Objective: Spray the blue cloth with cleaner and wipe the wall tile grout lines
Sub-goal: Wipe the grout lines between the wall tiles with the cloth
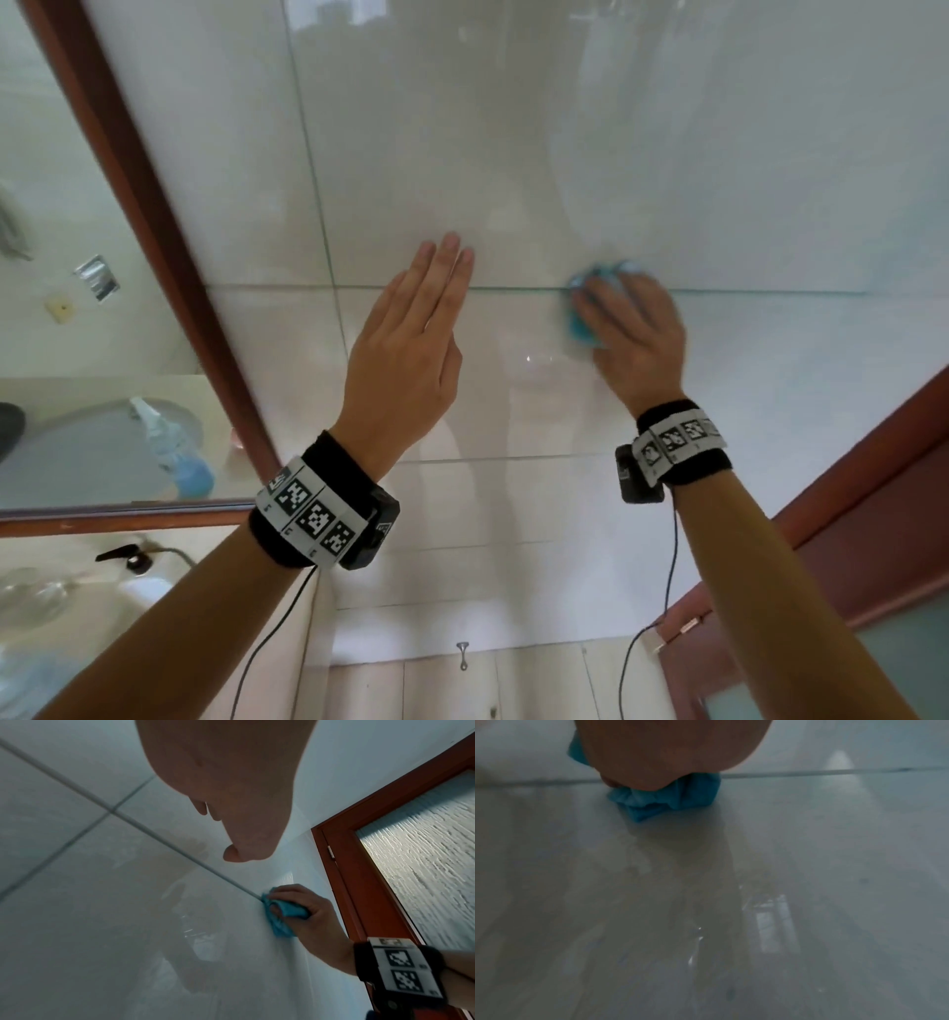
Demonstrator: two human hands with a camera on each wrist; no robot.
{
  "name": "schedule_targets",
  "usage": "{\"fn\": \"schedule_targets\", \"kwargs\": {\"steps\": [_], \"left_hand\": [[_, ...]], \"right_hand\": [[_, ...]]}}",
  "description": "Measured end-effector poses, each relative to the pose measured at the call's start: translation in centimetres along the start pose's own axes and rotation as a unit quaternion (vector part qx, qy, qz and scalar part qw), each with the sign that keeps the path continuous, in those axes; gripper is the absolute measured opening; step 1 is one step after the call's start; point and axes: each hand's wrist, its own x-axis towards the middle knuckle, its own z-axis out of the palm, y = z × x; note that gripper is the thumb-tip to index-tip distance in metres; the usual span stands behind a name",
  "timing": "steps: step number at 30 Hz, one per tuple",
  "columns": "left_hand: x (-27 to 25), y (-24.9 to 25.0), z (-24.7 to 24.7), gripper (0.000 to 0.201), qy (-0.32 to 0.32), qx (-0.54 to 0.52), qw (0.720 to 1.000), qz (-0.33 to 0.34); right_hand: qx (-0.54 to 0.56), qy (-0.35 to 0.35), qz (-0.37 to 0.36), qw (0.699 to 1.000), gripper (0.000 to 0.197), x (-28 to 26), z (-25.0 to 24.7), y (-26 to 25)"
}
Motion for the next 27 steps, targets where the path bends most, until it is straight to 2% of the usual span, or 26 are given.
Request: {"fn": "schedule_targets", "kwargs": {"steps": [2,3,5,7,9,10,11,13,15,18,21,23,25,27], "left_hand": [[0.4,1.7,1.0,0.073,0.000,0.009,1.000,-0.005],[0.6,2.5,1.5,0.073,-0.001,0.014,1.000,-0.009],[1.2,4.3,2.7,0.074,-0.004,0.025,1.000,-0.015],[2.3,6.2,3.7,0.075,-0.009,0.031,0.999,-0.021],[3.7,8.2,4.7,0.077,-0.009,0.035,0.999,-0.024],[4.3,9.1,5.1,0.077,-0.008,0.039,0.999,-0.026],[5.0,10.0,5.4,0.078,-0.006,0.044,0.999,-0.028],[6.3,11.6,6.2,0.078,-0.002,0.056,0.998,-0.036],[7.5,13.1,6.8,0.079,0.005,0.064,0.997,-0.050],[9.1,15.3,7.4,0.082,0.016,0.060,0.996,-0.068],[10.5,17.0,7.5,0.082,0.025,0.058,0.995,-0.075],[11.2,17.5,7.2,0.083,0.033,0.060,0.994,-0.082],[11.6,17.4,6.6,0.083,0.041,0.068,0.993,-0.088],[11.8,16.9,5.8,0.082,0.046,0.085,0.991,-0.091]], "right_hand": [[0.003,0.049,0.098,0.994,0.046,-0.7,-1.3,2.7],[0.007,0.068,0.125,0.990,0.044,-1.1,-1.5,3.1],[0.026,0.081,0.133,0.987,0.037,-1.8,-1.3,2.8],[0.048,0.052,0.066,0.995,0.042,-2.3,-1.3,3.3],[0.035,0.016,-0.052,0.998,0.054,-2.6,-2.2,5.7],[0.021,0.005,-0.086,0.996,0.051,-2.7,-2.8,7.5],[0.015,-0.001,-0.076,0.997,0.051,-2.6,-3.5,9.2],[0.036,-0.003,0.036,0.999,0.058,-1.3,-5.4,12.4],[0.027,0.053,0.125,0.990,0.052,1.5,-7.1,15.6],[0.009,0.170,0.176,0.970,0.038,7.5,-8.8,18.5],[0.033,0.181,0.201,0.962,0.041,12.2,-8.7,18.3],[0.045,0.132,0.142,0.980,0.045,13.5,-7.9,16.7],[0.043,0.044,-0.012,0.998,0.040,13.4,-7.0,15.1],[0.026,-0.009,-0.155,0.988,0.027,13.5,-6.8,15.3]]}}
